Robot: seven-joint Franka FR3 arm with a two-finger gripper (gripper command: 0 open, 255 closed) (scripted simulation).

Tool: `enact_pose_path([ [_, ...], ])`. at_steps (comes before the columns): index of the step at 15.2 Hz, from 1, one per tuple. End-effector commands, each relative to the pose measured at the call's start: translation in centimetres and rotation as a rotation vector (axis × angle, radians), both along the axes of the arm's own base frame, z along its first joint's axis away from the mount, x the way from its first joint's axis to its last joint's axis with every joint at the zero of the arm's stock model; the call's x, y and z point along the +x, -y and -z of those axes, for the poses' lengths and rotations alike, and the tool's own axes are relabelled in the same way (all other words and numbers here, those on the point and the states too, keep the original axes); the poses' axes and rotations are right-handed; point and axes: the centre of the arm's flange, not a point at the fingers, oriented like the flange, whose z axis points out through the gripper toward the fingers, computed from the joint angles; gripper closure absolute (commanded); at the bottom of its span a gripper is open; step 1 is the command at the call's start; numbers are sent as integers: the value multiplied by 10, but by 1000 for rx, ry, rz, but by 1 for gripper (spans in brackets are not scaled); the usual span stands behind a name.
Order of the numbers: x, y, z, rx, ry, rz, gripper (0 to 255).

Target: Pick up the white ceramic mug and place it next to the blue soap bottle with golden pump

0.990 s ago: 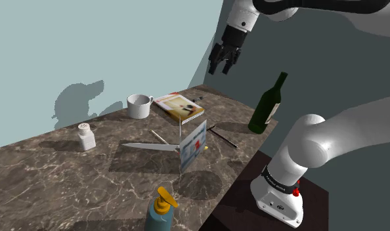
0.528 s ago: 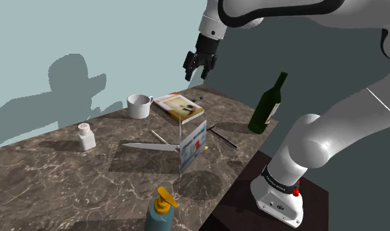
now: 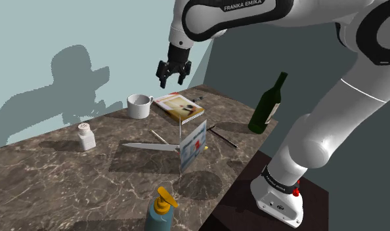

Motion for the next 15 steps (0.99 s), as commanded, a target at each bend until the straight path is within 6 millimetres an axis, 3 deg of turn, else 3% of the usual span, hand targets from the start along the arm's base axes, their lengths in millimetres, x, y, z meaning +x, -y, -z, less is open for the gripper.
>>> enact_pose_path([
  [1, 21, -16, 17, -10, -2, -4, 0],
  [15, 149, -110, 111, -77, -19, -30, 0],
])
